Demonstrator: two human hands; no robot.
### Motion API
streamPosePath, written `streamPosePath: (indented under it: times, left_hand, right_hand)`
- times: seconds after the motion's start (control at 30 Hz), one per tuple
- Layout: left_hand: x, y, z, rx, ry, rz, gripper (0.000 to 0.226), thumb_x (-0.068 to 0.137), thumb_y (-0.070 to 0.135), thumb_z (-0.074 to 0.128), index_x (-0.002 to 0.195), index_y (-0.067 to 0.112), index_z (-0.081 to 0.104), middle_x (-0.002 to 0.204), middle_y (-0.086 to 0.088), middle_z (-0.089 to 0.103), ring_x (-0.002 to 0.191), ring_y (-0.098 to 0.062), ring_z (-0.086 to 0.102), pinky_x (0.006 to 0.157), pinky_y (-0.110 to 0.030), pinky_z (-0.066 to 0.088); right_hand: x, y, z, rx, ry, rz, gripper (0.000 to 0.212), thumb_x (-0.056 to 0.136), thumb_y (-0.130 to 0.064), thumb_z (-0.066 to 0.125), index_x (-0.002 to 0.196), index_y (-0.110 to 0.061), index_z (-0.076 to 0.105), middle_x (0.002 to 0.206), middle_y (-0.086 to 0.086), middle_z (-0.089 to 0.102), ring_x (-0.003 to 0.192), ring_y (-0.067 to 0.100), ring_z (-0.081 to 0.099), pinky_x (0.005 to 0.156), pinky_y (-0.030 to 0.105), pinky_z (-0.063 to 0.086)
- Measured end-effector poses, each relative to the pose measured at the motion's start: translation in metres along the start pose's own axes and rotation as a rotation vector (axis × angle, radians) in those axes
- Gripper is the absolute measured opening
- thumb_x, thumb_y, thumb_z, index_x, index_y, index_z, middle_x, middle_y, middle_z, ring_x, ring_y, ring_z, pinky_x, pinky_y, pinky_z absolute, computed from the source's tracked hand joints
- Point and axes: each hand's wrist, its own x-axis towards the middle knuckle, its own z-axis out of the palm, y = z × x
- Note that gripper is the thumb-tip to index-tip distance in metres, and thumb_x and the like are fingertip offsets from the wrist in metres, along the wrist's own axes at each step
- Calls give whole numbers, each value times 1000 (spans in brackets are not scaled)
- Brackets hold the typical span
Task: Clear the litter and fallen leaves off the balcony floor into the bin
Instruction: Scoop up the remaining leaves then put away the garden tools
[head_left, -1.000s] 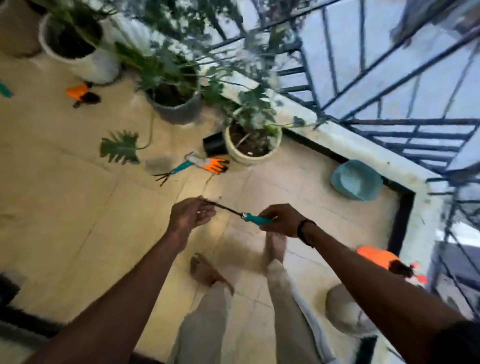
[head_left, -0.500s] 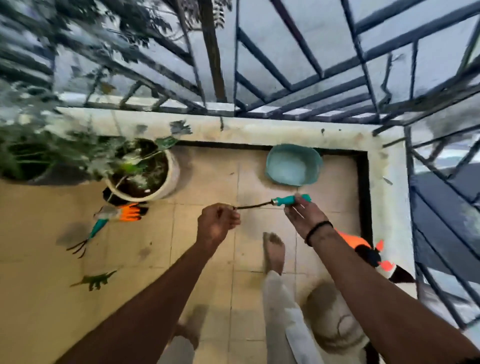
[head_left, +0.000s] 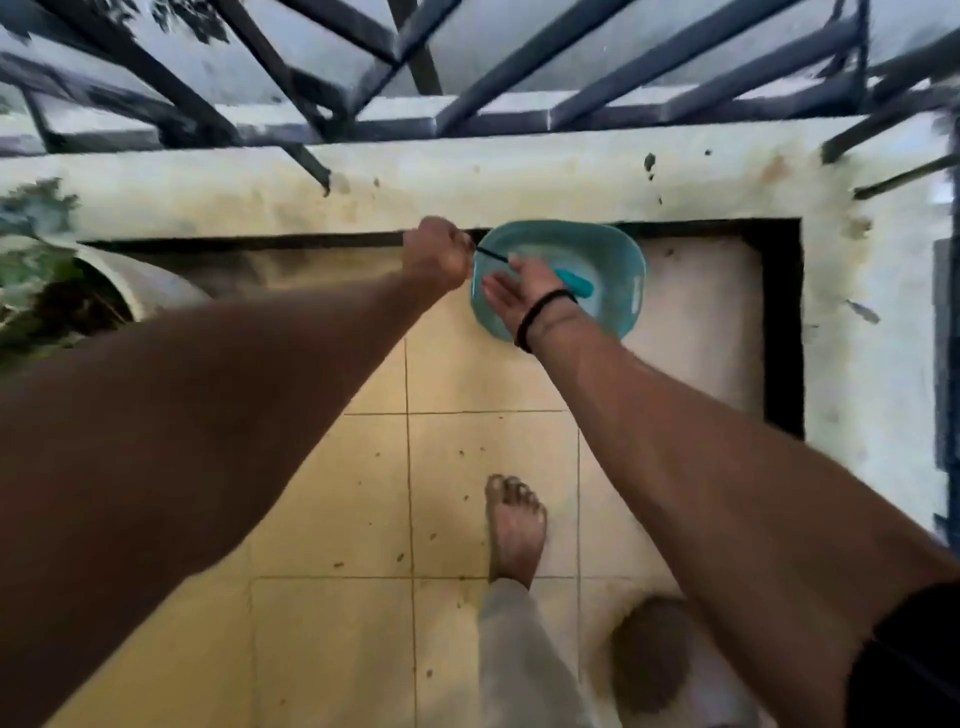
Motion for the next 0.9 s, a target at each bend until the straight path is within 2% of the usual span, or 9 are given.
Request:
streamPosePath:
  times: [0.07, 0.17, 0.3, 0.43, 0.53, 0.63, 0.7, 0.77, 0.9]
  left_hand:
    - [17, -4, 12, 10, 14, -66, 25, 97, 18, 54, 88, 4, 74, 89, -17, 75, 86, -34, 73, 80, -47, 63]
    - [19, -5, 21, 28, 35, -123, 20, 97, 20, 62, 96, 6, 75, 94, -14, 75, 89, -30, 74, 78, -41, 64]
    - [-15, 7, 17, 97, -16, -167, 24, 101, 25, 57, 104, 6, 72, 98, -8, 72, 83, -21, 68, 51, -31, 51]
    - [-68, 9, -17, -44, -97, -194, 26, 102, 21, 56, 110, 4, 73, 108, -16, 74, 97, -32, 72, 80, -40, 61]
    - [-119, -11, -63, -326, -159, -230, 20, 100, 20, 58, 100, 7, 73, 102, -20, 75, 87, -34, 74, 74, -40, 58]
    - [-176, -52, -109, -575, -189, -260, 15, 101, 18, 58, 93, 10, 69, 95, -20, 73, 72, -27, 66, 65, -33, 51]
    - [-216, -97, -140, -712, -186, -309, 12, 99, 22, 62, 94, 12, 68, 91, -17, 72, 65, -22, 63, 57, -26, 47]
    - [-255, -149, -175, -806, -156, -367, 16, 93, 31, 67, 96, 15, 69, 88, -13, 74, 63, -20, 64, 58, -25, 46]
    - [-331, -268, -235, -1034, -73, -526, 11, 98, 23, 64, 93, 15, 69, 82, -13, 72, 55, -17, 64, 50, -20, 43]
  right_hand:
    - [13, -2, 2, -71, -25, -5, 38, 103, -15, 51, 139, -4, 49, 126, 19, 65, 72, 20, 62, 64, 34, 62]
    - [17, -7, 2, -166, -70, 7, 34, 101, -14, 51, 134, -5, 56, 111, 9, 63, 85, 22, 64, 69, 34, 61]
    - [-4, -18, -5, -299, -53, -2, 29, 101, -17, 52, 128, -9, 56, 116, 8, 61, 99, 24, 64, 77, 39, 62]
    - [-54, -13, -4, -392, -84, 40, 25, 107, -18, 41, 124, -9, 57, 105, 4, 62, 94, 21, 63, 91, 37, 57]
    - [-105, 6, 14, -508, -82, 4, 23, 105, -15, 46, 121, -8, 61, 98, 5, 65, 88, 21, 63, 85, 35, 56]
    - [-149, 47, 40, -636, -71, -19, 30, 102, -17, 53, 128, -5, 62, 113, 10, 69, 89, 23, 65, 79, 37, 57]
    - [-179, 89, 63, -717, -76, 2, 23, 102, -19, 53, 119, -8, 64, 117, 10, 70, 89, 23, 67, 78, 37, 57]
    - [-212, 137, 92, -804, -85, 23, 20, 100, -20, 56, 114, -10, 66, 118, 11, 72, 89, 24, 69, 75, 37, 59]
    - [-272, 250, 154, -955, -117, 45, 12, 98, -13, 58, 101, -7, 68, 101, 15, 72, 85, 30, 67, 86, 45, 57]
